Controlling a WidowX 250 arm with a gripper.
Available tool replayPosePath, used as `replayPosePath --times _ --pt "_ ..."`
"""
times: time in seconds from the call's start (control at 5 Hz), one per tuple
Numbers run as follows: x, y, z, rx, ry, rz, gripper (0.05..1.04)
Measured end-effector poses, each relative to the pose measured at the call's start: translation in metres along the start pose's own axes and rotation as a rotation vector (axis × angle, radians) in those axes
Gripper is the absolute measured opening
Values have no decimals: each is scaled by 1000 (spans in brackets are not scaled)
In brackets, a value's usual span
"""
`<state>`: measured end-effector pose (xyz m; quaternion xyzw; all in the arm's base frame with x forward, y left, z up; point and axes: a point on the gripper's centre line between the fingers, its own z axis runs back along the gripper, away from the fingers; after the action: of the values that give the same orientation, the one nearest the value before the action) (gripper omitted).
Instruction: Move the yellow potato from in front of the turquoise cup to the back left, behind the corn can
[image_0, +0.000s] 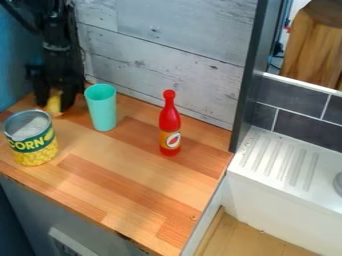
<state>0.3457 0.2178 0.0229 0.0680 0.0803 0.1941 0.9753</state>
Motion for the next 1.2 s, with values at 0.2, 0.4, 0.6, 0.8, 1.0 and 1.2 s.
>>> replayPosePath --times 0.2,0.4,0.6,0.8,1.0,1.2 --pt "-4 -3 -8 -12 24 17 1002" --pt "-6 -7 -11 -34 29 15 1009" --pt "-12 -10 15 -70 -56 34 1005" --pt "-23 -5 60 -81 -185 47 1002" --pt "-34 10 73 -111 -229 93 1001" --pt "-57 19 76 -108 -212 60 1001"
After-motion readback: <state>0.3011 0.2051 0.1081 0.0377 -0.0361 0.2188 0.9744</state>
